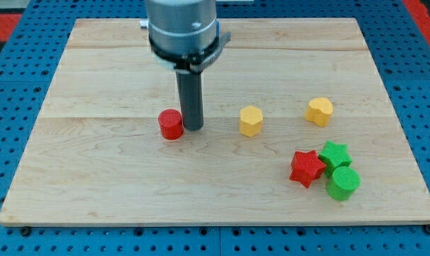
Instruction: Move the red circle towards the blue blocks
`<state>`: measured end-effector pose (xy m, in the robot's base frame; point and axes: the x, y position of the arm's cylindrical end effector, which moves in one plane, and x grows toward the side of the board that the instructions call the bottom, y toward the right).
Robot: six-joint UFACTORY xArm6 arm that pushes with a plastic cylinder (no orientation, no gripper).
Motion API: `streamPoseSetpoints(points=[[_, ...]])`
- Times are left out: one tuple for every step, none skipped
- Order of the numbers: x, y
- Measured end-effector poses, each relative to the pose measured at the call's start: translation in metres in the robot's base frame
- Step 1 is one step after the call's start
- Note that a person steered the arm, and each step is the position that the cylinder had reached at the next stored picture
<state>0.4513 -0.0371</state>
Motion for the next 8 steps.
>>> streamPoseSetpoints(points=[[0.000,-0.013],[-0.006,-0.031],[-0.018,-0.041],[-0.030,-0.047],[-0.029,-0.042],[-0.014,-0.020],[0.044,0.001],[0.053,-0.068]])
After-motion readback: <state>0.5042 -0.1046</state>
